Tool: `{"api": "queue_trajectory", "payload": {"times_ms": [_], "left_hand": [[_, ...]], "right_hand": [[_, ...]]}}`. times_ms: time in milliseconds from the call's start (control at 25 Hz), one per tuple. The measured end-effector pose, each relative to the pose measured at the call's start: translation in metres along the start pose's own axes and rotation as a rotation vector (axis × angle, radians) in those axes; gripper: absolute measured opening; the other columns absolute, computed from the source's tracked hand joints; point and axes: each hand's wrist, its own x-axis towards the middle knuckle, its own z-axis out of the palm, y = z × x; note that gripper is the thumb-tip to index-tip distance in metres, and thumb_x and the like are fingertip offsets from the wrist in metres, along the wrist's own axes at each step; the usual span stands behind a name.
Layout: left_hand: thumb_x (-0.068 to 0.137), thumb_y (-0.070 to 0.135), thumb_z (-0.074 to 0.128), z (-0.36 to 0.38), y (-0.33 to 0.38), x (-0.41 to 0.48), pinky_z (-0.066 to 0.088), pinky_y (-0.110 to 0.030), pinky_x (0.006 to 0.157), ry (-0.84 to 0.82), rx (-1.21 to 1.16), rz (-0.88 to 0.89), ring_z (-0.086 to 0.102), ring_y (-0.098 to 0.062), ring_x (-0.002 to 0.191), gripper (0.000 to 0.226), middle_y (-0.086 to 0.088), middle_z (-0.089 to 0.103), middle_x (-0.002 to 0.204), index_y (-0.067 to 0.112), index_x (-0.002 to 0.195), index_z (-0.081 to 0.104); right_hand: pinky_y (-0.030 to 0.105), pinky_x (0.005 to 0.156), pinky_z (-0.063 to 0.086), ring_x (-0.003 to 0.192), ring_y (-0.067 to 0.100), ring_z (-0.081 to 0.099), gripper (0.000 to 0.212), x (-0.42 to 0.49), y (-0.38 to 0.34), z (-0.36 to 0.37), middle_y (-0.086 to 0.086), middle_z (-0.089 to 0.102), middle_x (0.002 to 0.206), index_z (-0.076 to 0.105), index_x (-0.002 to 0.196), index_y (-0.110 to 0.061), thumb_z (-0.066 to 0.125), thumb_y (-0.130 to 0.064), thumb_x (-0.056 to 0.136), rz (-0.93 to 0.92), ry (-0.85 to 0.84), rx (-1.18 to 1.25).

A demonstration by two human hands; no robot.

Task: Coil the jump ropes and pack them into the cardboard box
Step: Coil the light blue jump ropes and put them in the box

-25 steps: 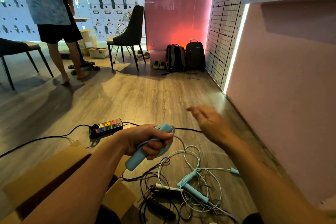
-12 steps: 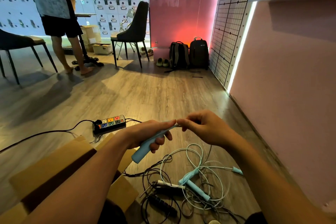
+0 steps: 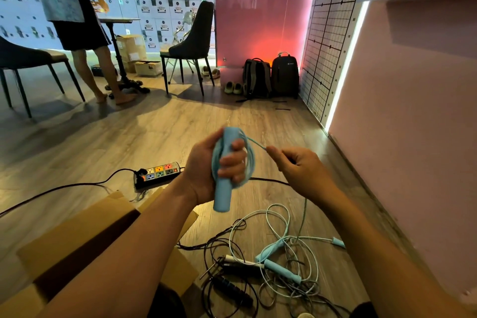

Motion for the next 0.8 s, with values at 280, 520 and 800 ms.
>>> {"api": "queue_trajectory", "payload": {"times_ms": [280,520,800], "left_hand": [[0.103,0.034,0.031,-0.018,0.019,-0.004,0.048,-0.032,0.083,0.425,-0.198,0.740,0.056,-0.017,0.068,0.030,-0.003,0.053,0.078,0.012,0.093,0.048],[0.106,0.041,0.035,-0.027,0.018,0.002,0.051,-0.034,0.082,0.804,0.052,0.832,0.059,-0.018,0.074,0.030,-0.002,0.054,0.080,0.015,0.106,0.049],[0.107,0.032,0.032,-0.022,-0.004,0.005,0.053,-0.031,0.064,0.754,0.889,0.280,0.058,-0.018,0.062,0.033,-0.009,0.055,0.073,0.008,0.097,0.053]], "right_hand": [[0.027,0.057,0.039,0.055,0.008,0.045,0.050,-0.005,0.003,0.006,0.001,0.052,0.062,0.064,0.077,-0.009,0.047,-0.051,0.099,-0.014,-0.272,-0.120],[0.019,0.051,0.035,0.051,0.003,0.041,0.034,-0.008,-0.010,0.006,-0.010,0.046,0.055,0.061,0.067,-0.023,0.060,-0.042,0.096,-0.114,-0.317,-0.018],[0.011,0.055,0.040,0.055,-0.002,0.051,0.018,-0.008,-0.010,-0.007,-0.020,0.057,0.057,0.075,0.090,-0.015,0.063,-0.028,0.095,-0.112,-0.121,0.099]]}}
